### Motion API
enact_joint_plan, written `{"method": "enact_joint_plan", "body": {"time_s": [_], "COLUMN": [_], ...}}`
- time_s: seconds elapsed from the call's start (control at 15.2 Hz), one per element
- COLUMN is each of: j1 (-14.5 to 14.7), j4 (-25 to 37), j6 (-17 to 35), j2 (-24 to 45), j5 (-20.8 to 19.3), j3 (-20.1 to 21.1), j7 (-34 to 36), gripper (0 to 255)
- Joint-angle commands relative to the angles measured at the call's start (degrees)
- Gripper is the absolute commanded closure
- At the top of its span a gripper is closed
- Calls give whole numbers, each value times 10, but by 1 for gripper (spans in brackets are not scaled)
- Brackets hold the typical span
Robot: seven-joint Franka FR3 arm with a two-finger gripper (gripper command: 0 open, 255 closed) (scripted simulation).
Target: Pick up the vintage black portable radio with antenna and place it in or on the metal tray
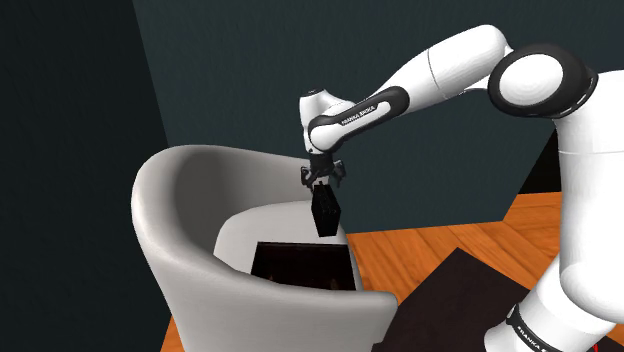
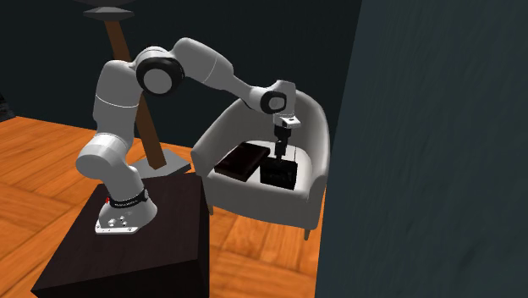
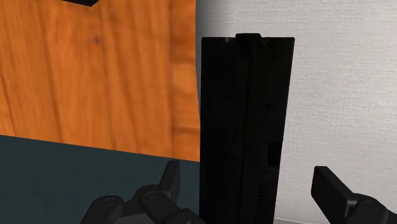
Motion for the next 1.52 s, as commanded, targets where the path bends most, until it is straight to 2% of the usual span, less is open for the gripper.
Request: {"method": "enact_joint_plan", "body": {"time_s": [0.0,0.26,0.73,0.79,1.45], "j1": [-1,-2,-2,-2,-2], "j4": [-3,-14,-14,-14,-13], "j6": [13,35,35,35,29], "j2": [10,21,21,21,17], "j5": [-4,-9,-9,-9,-7], "j3": [-3,-6,-6,-6,-5], "j7": [2,6,6,6,4], "gripper": [0,0,0,255,255]}}
